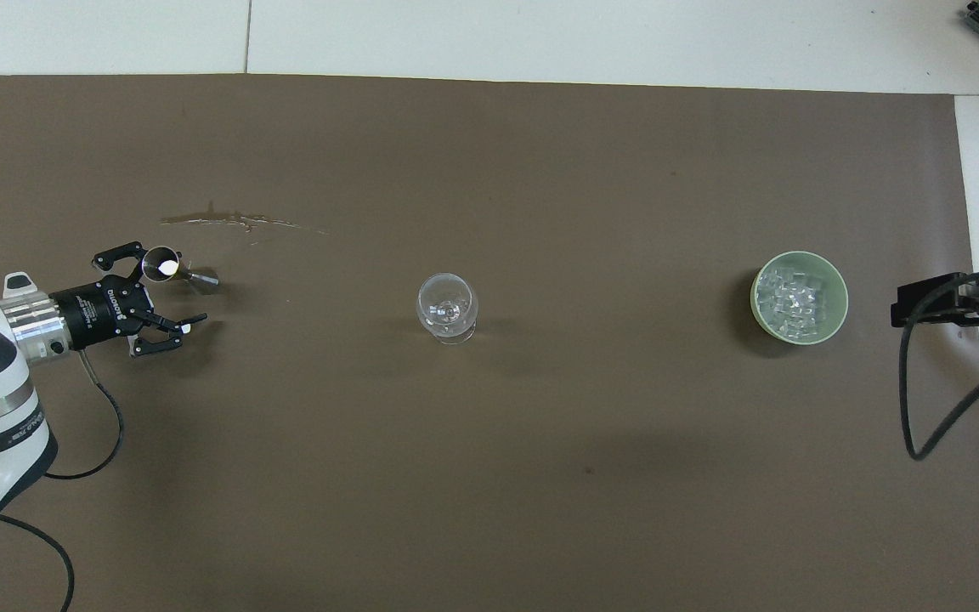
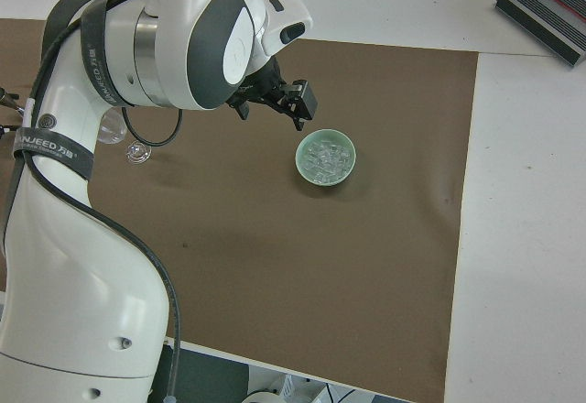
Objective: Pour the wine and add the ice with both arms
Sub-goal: 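Position the open left gripper around the silver jigger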
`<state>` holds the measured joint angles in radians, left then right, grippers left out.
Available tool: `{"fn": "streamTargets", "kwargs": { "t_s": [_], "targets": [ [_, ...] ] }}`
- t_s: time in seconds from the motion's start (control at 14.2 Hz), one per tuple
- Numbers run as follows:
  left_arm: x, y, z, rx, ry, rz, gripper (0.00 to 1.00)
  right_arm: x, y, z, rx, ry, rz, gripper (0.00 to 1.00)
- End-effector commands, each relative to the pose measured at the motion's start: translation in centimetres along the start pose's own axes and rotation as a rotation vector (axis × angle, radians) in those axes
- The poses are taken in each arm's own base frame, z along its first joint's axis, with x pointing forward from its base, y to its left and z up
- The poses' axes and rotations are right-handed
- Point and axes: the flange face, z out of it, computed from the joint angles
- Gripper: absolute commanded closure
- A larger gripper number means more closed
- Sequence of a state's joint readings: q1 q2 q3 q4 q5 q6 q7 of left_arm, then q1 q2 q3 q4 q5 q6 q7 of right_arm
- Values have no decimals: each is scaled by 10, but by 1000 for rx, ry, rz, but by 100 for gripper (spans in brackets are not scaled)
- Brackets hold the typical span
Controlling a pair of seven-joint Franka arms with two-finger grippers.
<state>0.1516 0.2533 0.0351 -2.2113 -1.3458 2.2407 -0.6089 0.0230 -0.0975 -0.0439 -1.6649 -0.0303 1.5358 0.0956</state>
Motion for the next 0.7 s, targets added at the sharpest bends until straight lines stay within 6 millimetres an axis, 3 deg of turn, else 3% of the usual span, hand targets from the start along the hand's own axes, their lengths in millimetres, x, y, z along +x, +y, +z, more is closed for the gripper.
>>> {"fn": "streamTargets", "kwargs": {
  "t_s": [0.0,0.35,0.63],
  "targets": [
    [-1,-15,-9,-57,-21,-41,0,-4,1,-1,8,3,-22,0],
    [6,-35,-6,-187,-64,-133,2,-4,0,-1,8,3,-25,0],
    [8,-39,-5,-250,-90,-206,2,-4,0,-1,8,3,-25,0]
  ]
}}
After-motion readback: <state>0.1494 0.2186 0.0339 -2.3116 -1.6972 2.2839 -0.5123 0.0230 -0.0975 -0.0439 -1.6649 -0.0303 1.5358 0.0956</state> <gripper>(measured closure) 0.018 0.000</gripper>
